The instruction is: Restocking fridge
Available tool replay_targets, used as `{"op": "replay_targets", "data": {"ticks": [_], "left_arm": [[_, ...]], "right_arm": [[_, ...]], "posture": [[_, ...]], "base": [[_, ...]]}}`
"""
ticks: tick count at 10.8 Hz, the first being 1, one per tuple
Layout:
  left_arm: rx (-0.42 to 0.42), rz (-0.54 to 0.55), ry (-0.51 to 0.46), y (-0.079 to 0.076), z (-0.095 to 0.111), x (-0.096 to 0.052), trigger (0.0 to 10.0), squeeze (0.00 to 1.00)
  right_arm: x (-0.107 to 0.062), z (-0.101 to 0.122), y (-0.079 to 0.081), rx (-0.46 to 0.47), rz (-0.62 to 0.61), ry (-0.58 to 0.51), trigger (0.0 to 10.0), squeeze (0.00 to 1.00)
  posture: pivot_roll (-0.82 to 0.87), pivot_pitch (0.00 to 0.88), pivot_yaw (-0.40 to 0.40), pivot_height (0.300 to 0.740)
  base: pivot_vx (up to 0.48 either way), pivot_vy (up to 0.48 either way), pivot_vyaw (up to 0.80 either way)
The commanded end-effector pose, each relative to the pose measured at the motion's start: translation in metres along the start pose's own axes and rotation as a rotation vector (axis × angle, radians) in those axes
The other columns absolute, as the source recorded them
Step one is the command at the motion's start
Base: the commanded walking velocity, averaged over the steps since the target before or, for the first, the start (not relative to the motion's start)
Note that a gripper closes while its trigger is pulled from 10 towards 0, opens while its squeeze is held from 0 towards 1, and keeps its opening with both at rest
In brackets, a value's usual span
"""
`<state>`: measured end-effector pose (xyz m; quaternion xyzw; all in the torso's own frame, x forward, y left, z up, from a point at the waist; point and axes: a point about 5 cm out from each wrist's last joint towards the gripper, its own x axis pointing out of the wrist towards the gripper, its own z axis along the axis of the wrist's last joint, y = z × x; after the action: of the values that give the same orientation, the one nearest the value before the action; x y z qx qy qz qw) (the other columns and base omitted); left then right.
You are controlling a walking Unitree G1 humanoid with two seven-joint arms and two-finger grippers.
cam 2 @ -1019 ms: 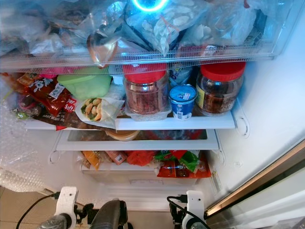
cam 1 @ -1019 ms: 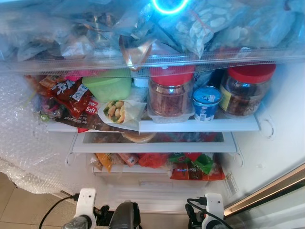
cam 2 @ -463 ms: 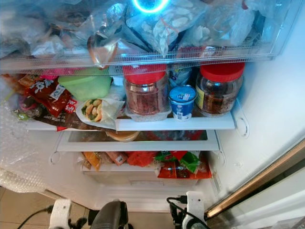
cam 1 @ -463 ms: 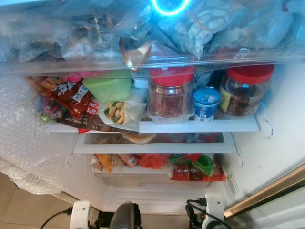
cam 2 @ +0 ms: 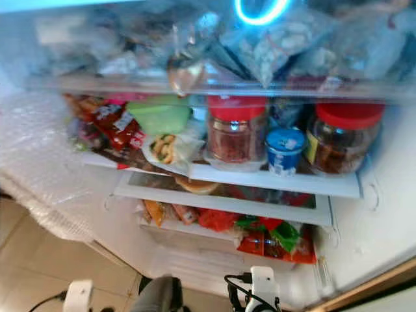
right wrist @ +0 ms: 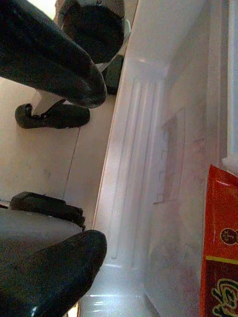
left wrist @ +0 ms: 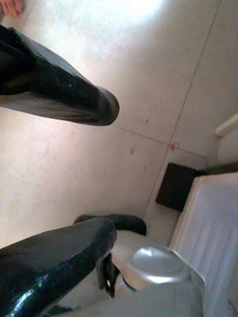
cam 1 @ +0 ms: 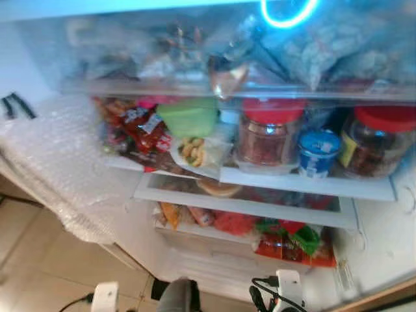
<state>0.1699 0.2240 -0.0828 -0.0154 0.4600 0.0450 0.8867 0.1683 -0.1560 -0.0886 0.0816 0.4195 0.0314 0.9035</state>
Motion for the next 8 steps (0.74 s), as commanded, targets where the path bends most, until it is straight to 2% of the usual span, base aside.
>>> {"op": "replay_targets", "data": {"ticks": [1, 5, 8], "left_arm": [[-0.003, 0.019, 0.041, 0.0076, -0.0098, -0.0027, 10.0, 0.00], [-0.010, 0.007, 0.033, 0.0067, -0.0076, -0.0022, 10.0, 0.00], [-0.013, 0.006, 0.030, 0.0060, -0.0077, -0.0022, 10.0, 0.00]], "right_arm": [[-0.0083, -0.0319, 0.0020, 0.044, -0.004, 0.120, 10.0, 0.00], [-0.0083, -0.0322, 0.0028, 0.047, 0.005, 0.123, 10.0, 0.00], [-0.0085, -0.0323, 0.0024, 0.049, 0.007, 0.122, 10.0, 0.00]], "posture": [[0.05, 0.091, 0.115, 0.633], [0.06, 0.105, 0.115, 0.633], [0.07, 0.107, 0.114, 0.633]], "base": [[0.000, 0.000, 0.00], [0.000, 0.061, 0.00], [0.000, 0.256, 0.00]]}}
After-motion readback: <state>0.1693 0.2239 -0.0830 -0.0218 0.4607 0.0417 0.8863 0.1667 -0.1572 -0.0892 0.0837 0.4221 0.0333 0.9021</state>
